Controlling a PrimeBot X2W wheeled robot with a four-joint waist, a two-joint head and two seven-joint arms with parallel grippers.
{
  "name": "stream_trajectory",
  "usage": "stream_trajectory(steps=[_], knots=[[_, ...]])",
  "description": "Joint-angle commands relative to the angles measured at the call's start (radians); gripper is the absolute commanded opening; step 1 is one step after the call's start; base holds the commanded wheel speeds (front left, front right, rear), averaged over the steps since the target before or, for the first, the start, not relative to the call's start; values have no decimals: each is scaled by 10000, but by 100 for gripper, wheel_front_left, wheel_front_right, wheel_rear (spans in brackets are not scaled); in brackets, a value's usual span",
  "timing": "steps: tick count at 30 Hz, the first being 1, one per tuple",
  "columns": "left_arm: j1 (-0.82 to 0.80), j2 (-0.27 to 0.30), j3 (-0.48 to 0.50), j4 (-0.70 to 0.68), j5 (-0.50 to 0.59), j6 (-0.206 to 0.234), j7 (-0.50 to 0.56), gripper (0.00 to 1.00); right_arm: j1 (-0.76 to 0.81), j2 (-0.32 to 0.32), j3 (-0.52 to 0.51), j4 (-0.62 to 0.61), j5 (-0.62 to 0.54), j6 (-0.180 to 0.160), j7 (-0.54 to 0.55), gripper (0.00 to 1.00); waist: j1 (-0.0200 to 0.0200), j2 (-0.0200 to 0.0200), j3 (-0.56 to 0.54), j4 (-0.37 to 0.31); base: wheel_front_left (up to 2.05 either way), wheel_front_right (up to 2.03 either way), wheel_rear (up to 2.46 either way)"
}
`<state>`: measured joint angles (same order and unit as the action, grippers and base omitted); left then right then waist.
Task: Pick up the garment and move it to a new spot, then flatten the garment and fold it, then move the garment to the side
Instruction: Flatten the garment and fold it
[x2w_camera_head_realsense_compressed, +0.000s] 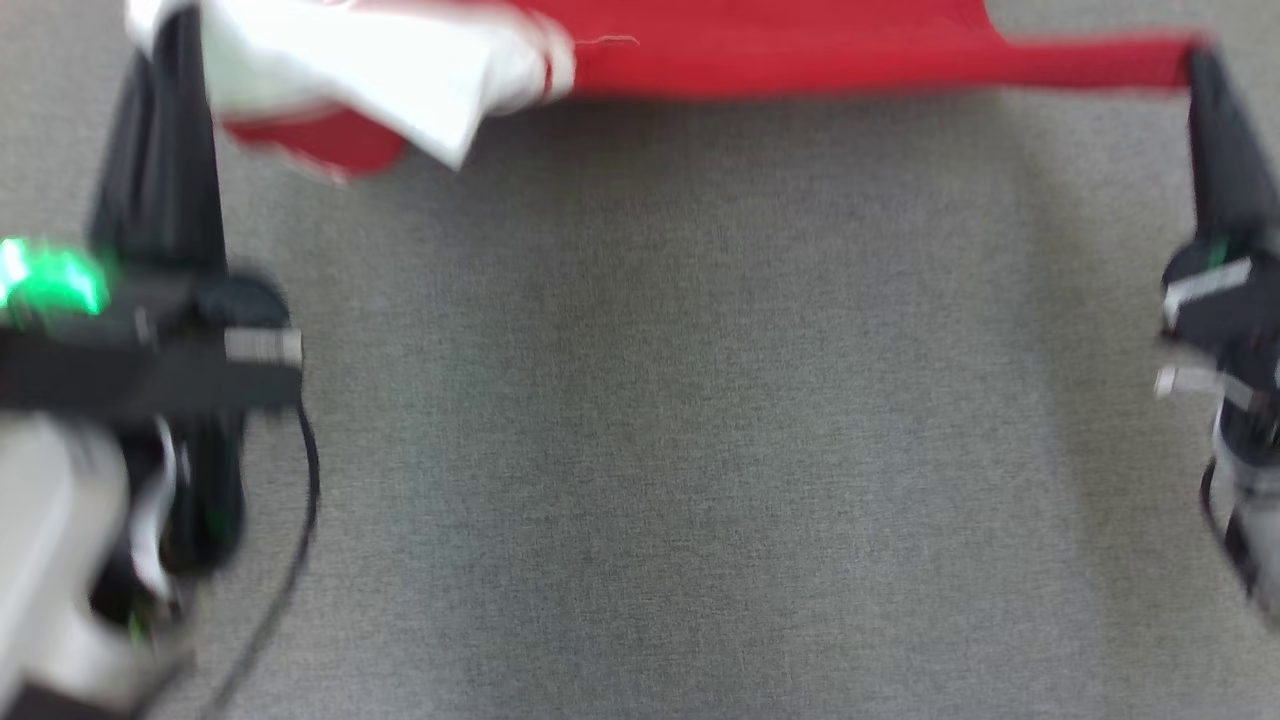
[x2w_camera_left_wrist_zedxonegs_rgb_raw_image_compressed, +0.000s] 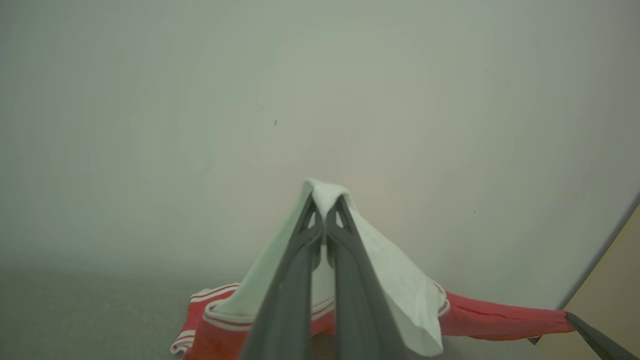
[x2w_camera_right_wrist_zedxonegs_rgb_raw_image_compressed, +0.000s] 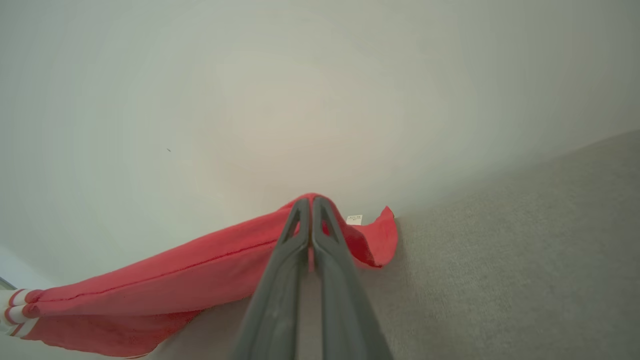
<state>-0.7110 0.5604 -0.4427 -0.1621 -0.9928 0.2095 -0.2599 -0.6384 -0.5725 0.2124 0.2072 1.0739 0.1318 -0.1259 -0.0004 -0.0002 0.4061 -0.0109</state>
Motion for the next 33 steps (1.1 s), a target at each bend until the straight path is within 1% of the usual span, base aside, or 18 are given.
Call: stream_trajectory(steps=[1,3,5,6,11,15,18,20,24,27,33], knots=[[940,-107,209,-336,-58,145,-49,0,714,163,-133,-305,-213,-24,-102,0,4,2,-453,-19,0,0,0],[1982,-259,416,-605,116,190,-49,0,1528,371,-376,-534,-301,-24,-143,0,4,2,-646,-25,0,0,0],[2983,-611,622,-714,198,151,-53,0,2319,669,-663,-691,-302,-24,-141,0,4,2,-862,8,0,0,0],[2983,-611,622,-714,198,151,-53,0,2319,669,-663,-691,-302,-24,-141,0,4,2,-862,8,0,0,0],[5357,-1716,1423,-698,563,26,-56,0,4137,1263,-1286,-987,-609,-24,-125,0,4,2,-1412,86,0,0,0],[6980,-2540,1965,-342,895,-355,-57,0,5390,1662,-1598,-1149,-1012,-24,13,0,4,2,-1792,166,0,0,0],[7915,-3118,2274,48,1087,-643,-58,0,6176,1955,-1770,-1235,-1318,-24,141,0,4,2,-2084,227,0,0,0],[8387,-3395,2433,344,1181,-897,-58,0,6603,2066,-1891,-1317,-1559,-24,210,0,4,2,-2244,253,0,0,0],[9064,-3722,2535,946,1442,-1318,-59,0,7312,2331,-2061,-1444,-1797,-24,421,0,4,2,-2495,225,0,0,0],[9427,-3889,2640,1288,1572,-1485,-59,0,7907,2475,-2257,-1447,-1887,-24,577,0,4,2,-2605,251,0,0,0],[9806,-3922,2641,1774,1708,-1765,-59,0,8831,2671,-2436,-1574,-1907,-24,925,0,4,2,-2612,269,0,0,0]])
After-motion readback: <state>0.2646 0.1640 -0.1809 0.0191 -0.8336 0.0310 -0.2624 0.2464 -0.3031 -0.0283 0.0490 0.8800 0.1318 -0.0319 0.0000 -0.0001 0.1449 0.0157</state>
